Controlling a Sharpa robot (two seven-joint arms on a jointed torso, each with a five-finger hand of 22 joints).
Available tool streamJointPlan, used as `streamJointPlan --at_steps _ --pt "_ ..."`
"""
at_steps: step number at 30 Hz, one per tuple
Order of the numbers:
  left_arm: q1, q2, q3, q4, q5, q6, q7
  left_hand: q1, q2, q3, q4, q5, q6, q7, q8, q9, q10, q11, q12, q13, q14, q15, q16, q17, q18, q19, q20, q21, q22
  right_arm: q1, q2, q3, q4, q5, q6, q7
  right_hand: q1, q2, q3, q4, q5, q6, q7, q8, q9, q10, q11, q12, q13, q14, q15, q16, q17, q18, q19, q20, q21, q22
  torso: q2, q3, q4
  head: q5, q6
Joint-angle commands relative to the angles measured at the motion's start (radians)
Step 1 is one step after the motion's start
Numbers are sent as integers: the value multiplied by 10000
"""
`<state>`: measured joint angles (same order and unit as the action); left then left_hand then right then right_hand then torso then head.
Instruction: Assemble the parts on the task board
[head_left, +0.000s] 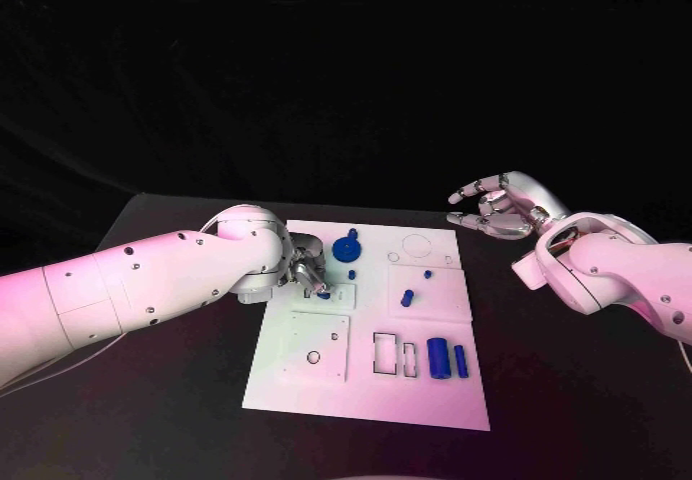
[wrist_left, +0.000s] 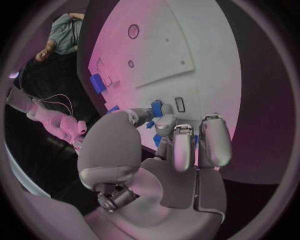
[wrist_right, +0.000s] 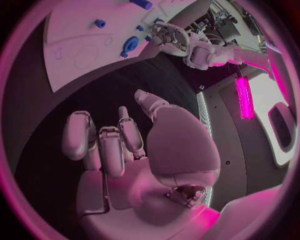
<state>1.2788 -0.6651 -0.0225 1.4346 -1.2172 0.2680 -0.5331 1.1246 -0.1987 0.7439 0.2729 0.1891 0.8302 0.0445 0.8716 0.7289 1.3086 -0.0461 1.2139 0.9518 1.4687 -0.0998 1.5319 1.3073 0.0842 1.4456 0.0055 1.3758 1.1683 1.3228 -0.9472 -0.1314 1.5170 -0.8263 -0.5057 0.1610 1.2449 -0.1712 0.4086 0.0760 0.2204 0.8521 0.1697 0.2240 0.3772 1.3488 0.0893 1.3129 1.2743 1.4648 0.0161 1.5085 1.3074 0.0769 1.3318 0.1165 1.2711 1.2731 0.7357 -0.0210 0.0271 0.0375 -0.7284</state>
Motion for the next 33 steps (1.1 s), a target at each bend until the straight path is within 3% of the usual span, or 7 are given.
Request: streamJointPlan --at_steps 1,17,33 --pt "-13 10 -7 18 -52 244 -15 -94 102 1825 -1831 5 260 -201 88 21 105 -17 75 12 822 -68 45 1764 -79 35 -66 30 -4 -7 -6 0 3 -83 142 23 -90 -21 -19 38 -19 38 -17 64 9 -17 -75 -50 -11 580 -66 -48 595 112 -35 4 -36 -14 -1 1 2 3 -3" --pt "-13 96 -8 -102 28 246 -29 -537 235 1128 -1456 -189 334 -288 164 128 123 -80 104 -5 823 -121 58 1783 -76 34 -112 4 -18 -7 -23 0 20 -83 126 30 -105 -23 -31 52 -51 39 -21 74 10 -35 -77 -74 -38 577 -69 -54 582 116 -45 1 -53 -27 -2 3 -1 -4 -11" --pt "-13 181 -35 -215 90 338 -41 -1056 129 -22 -727 -182 457 -336 87 140 109 -116 156 4 833 -152 82 1831 -84 58 -142 -2 24 -7 -46 0 38 -77 122 39 -141 -31 -56 80 -77 31 -22 80 8 -36 -78 -76 -40 579 -70 -54 591 116 -42 -1 -57 -25 5 4 9 -39 -11"
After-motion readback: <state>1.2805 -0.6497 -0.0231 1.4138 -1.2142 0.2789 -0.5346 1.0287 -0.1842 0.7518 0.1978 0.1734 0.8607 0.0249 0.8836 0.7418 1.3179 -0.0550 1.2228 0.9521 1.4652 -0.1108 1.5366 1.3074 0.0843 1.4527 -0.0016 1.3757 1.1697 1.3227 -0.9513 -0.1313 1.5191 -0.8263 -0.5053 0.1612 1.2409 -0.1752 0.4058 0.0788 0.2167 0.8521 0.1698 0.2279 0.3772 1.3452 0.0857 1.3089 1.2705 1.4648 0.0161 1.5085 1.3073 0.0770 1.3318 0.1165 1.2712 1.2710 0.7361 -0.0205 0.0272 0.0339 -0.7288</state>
